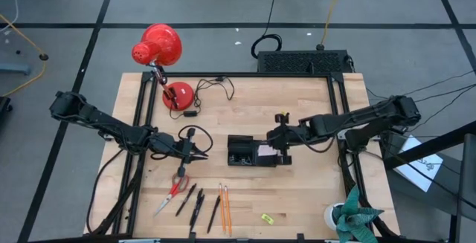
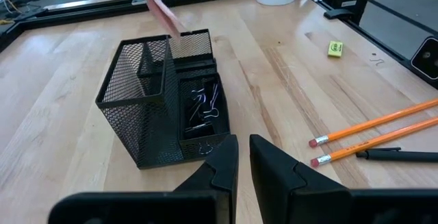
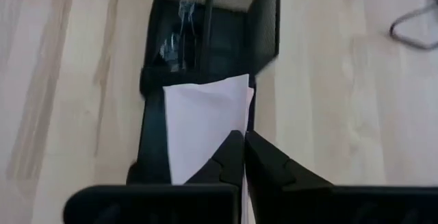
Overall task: Pick and place office supplies into organizer
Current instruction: Put the pink sticky notes into the black desk organizer
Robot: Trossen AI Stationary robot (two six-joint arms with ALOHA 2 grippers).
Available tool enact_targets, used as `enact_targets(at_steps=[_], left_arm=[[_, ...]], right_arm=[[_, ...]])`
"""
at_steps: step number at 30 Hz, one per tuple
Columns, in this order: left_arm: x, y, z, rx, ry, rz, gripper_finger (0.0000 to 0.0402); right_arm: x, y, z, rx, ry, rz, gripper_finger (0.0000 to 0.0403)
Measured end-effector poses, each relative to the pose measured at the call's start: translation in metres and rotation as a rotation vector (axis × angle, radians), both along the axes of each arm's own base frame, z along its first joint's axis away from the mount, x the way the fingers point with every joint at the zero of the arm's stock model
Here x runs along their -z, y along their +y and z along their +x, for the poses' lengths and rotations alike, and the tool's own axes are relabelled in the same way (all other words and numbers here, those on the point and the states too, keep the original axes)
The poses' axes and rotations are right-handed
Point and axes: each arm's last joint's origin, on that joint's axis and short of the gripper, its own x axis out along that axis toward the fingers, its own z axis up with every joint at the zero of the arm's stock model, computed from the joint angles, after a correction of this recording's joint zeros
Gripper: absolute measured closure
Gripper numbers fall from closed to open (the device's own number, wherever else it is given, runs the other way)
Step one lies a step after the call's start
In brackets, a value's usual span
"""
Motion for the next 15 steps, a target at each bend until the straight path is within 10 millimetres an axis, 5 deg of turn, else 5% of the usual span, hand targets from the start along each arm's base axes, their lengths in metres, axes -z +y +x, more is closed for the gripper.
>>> enact_targets(at_steps=[15], left_arm=[[0.000,0.000,0.000,0.001,-0.003,0.002,0.0355]], right_arm=[[0.051,-0.015,0.018,-0.052,0.128,0.132,0.0403]])
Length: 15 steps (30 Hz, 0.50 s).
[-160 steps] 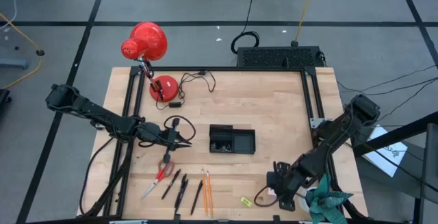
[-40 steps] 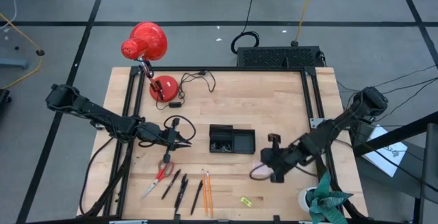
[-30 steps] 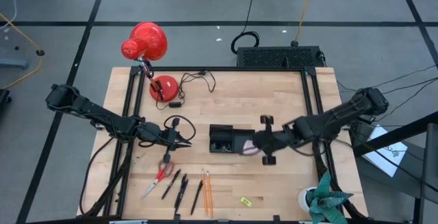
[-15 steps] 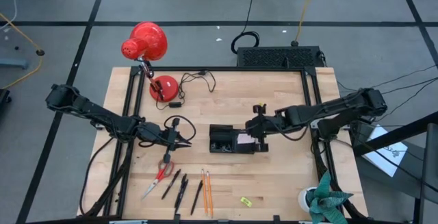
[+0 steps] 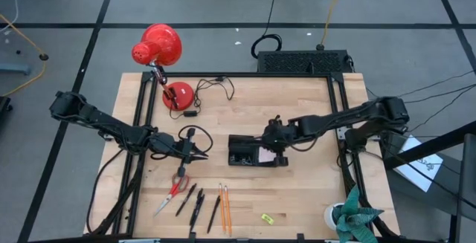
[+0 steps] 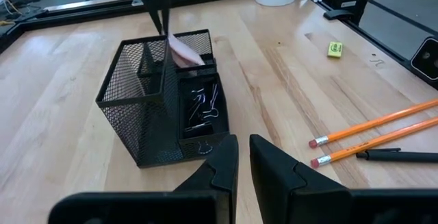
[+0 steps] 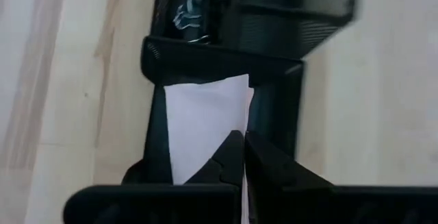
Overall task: Pick and place office supplies into organizer
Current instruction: Put the pink sticky notes into the black desk organizer
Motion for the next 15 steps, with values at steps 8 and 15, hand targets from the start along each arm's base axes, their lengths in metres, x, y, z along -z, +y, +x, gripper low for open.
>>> enact_targets(at_steps=[8,15], left_arm=[[0.0001,0.0002,0.0000,-0.002,0.000,0.005,0.0355],[0.0006,0.0002,-0.0002,-0.004,0.006,0.003,0.0355]], right_arm=[[0.0054,-0.0071,0.0032,0.019,0.013,0.012,0.0402],[0.0044,-0.0074,0.0050,0.031,-0.008,0.021,0.0343]])
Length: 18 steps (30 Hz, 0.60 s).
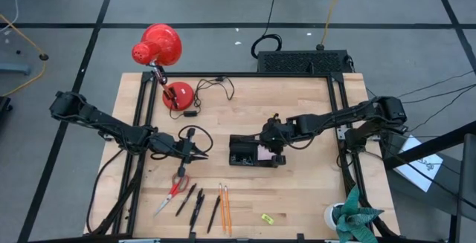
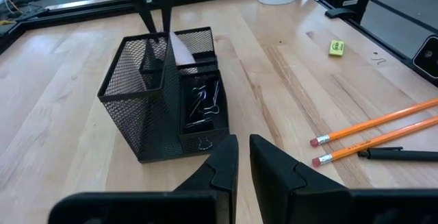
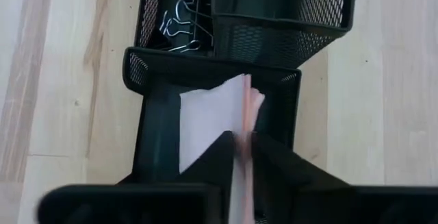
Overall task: Pick and place office supplies into organizer
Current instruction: Put the pink sticky notes into the black desk organizer, then put the green eraser into the black desk organizer
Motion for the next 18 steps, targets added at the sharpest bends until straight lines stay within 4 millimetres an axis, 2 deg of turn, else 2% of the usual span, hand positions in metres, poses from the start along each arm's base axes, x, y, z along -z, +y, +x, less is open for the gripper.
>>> enact_targets(at_steps=[9,15,18], left_arm=[[0.000,0.000,0.000,0.000,0.000,0.003,0.0355],[0.000,0.000,0.000,-0.001,0.000,0.005,0.0355],[0.000,0.000,0.000,-0.003,0.001,0.001,0.0355]], right_arm=[[-0.001,0.000,0.002,0.022,-0.020,-0.005,0.0246],[-0.015,-0.003,-0.001,0.032,-0.080,-0.125,0.0220],[-0.027,0.000,-0.006,0.037,-0.128,-0.118,0.0218]])
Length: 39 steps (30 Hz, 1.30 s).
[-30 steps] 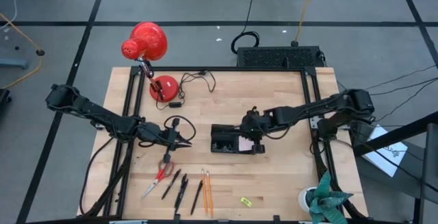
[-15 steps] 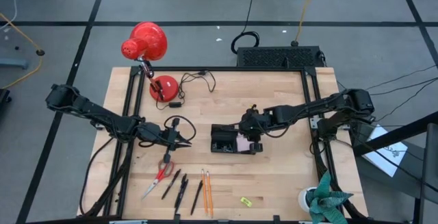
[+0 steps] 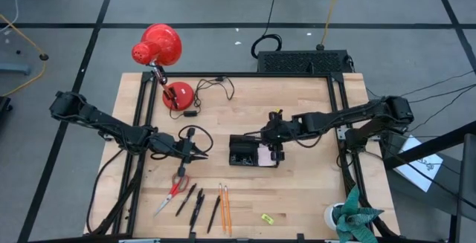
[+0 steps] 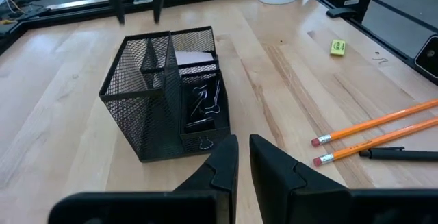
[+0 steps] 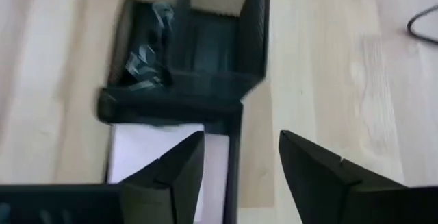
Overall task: Pick and place office supplies into organizer
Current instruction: Put the green eraser into the black desk organizer
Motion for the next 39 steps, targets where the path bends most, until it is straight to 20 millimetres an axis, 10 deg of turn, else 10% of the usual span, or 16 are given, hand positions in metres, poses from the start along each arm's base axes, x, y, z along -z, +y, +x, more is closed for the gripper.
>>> enact_targets(at_steps=[9,27,39], left_arm=[[0.000,0.000,0.000,0.002,0.000,0.004,0.0355],[0.000,0.000,0.000,-0.003,-0.003,-0.007,0.0355],[0.000,0.000,0.000,-0.015,0.015,-0.056,0.0355]], right_arm=[[-0.039,0.035,-0.022,-0.088,-0.166,0.089,0.0226],[-0.062,0.171,-0.028,-0.241,-0.296,0.053,0.0141],[-0.031,0.234,-0.005,-0.111,-0.118,0.210,0.0131]])
